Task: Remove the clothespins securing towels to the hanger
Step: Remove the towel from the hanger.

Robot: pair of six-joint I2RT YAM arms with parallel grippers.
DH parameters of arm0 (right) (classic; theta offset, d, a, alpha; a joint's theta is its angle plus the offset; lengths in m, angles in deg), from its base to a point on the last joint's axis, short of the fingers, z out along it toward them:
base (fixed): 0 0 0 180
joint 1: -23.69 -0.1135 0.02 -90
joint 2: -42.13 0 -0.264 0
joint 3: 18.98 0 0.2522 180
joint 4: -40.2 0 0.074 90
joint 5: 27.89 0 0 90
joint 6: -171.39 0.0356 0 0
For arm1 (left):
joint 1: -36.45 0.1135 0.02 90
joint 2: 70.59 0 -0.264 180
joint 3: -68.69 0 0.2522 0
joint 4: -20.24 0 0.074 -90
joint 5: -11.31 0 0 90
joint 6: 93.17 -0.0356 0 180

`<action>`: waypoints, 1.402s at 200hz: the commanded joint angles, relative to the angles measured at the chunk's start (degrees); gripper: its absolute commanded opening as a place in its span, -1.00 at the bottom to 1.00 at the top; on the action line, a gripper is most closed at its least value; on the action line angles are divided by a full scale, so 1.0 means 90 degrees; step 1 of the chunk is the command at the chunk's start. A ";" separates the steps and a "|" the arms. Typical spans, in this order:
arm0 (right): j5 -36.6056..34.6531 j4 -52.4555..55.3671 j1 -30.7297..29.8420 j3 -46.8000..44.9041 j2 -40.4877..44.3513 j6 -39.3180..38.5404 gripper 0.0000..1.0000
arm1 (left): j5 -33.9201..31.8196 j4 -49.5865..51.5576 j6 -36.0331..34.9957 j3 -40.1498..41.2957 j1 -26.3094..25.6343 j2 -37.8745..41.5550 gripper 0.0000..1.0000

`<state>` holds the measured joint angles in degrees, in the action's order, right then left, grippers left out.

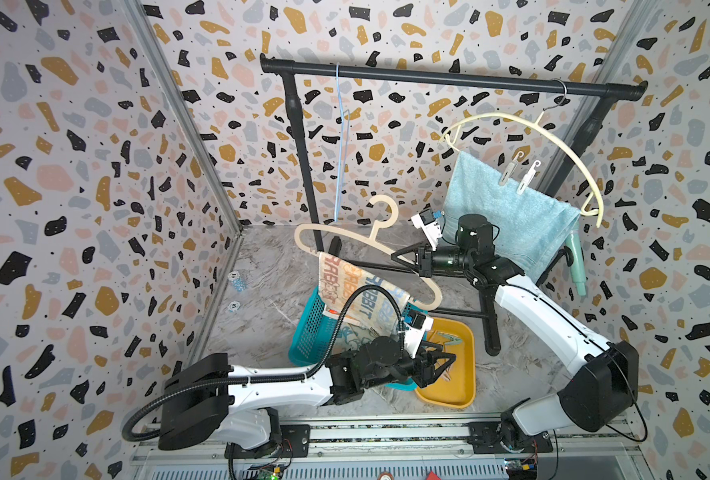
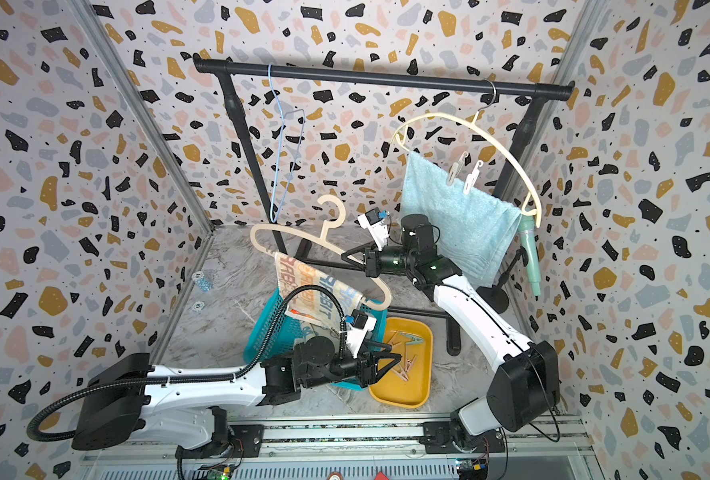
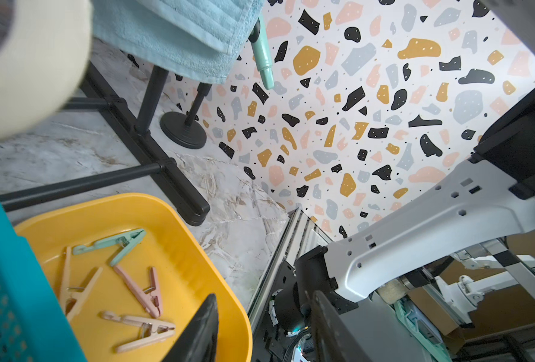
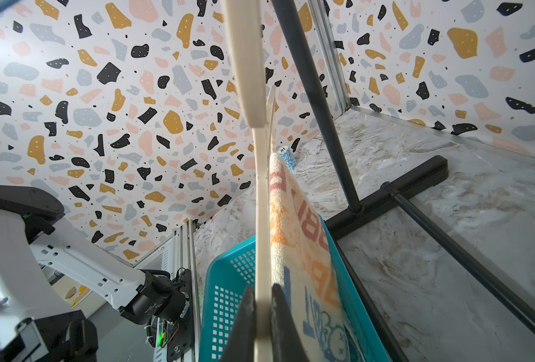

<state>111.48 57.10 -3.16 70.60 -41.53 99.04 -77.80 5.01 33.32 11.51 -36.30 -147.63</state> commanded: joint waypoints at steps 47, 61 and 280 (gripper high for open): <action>0.0035 -0.0031 0.0029 0.0063 0.0448 -0.0130 -1.00 | -0.0136 0.2092 -0.0907 -0.0507 0.1067 0.1115 -0.05; 0.0038 -0.0045 0.0026 0.0053 0.0472 -0.0126 -1.00 | 0.0018 0.2176 -0.0862 -0.0395 0.1532 0.1443 -0.05; 0.0383 -0.0093 0.0319 -0.0088 0.0682 0.0077 -1.00 | 0.3558 0.2645 -0.0668 -0.0108 0.6984 0.2389 -0.08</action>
<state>113.20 58.21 -0.51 68.91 -37.71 99.30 -49.19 32.90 26.50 9.89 24.53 -126.56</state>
